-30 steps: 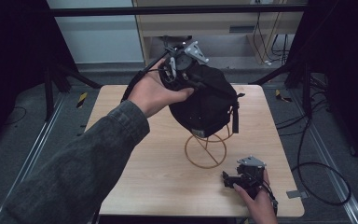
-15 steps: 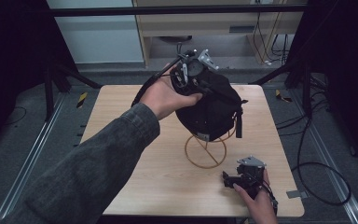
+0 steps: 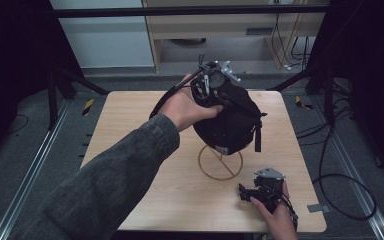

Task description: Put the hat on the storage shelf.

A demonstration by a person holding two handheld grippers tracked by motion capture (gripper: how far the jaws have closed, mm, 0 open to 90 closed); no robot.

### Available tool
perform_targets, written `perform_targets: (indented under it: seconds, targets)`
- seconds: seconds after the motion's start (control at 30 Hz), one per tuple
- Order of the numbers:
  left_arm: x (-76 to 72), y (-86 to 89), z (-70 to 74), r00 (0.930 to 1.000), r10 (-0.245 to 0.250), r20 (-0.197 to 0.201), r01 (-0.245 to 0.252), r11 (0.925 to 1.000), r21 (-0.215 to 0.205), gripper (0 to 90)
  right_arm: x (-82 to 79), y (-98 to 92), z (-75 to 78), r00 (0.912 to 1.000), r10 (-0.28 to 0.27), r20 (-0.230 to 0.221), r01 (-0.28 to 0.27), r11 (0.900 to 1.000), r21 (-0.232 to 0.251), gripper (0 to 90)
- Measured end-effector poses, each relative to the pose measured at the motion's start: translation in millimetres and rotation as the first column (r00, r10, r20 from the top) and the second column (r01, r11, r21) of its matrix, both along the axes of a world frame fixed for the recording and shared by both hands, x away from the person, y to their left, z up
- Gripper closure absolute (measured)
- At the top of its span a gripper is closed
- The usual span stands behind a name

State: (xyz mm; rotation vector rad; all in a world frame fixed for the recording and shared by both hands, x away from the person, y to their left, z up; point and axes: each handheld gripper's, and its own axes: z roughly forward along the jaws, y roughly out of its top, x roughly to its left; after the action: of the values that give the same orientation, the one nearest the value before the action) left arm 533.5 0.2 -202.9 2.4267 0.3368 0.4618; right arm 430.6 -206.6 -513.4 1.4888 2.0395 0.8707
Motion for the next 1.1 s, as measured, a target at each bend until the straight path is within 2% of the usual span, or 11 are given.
perform_targets:
  seconds: [0.67, 0.77, 0.83, 0.93, 1.07, 1.1]
  targets:
    - [3.8, -4.7, -19.4, 0.9999, 0.005, -0.012, -0.005, 0.9995, 0.030, 69.1, 0.1, -0.3, 0.0, 1.0000, 0.002, 0.003, -0.002, 1.000, -0.003, 0.3]
    - [4.0, -3.0, -20.7, 0.9999, 0.009, -0.007, -0.009, 0.9998, 0.015, 67.4, 0.1, -0.2, 0.0, 1.0000, 0.001, 0.003, -0.001, 1.000, -0.003, 0.3]
    - [3.0, -1.4, -20.6, 0.9998, 0.022, 0.001, -0.022, 0.9998, 0.004, 59.8, 0.1, -0.2, 0.0, 1.0000, 0.000, 0.003, 0.000, 1.000, -0.003, 0.4]
    - [1.3, 0.9, -20.9, 0.9998, 0.020, 0.004, -0.020, 0.9998, -0.003, 57.0, 0.0, -0.2, 0.0, 1.0000, 0.001, 0.002, -0.001, 1.000, -0.003, 0.4]
    - [-3.1, 5.9, -23.5, 0.9994, 0.030, 0.015, -0.030, 0.9994, -0.019, 41.7, 0.1, -0.1, 0.0, 1.0000, 0.000, 0.002, 0.000, 1.000, -0.002, 0.4]
    - [-4.2, 7.1, -24.5, 0.9993, 0.032, 0.017, -0.032, 0.9992, -0.023, 41.7, 0.1, -0.2, 0.0, 1.0000, 0.001, 0.002, -0.001, 1.000, -0.002, 0.3]
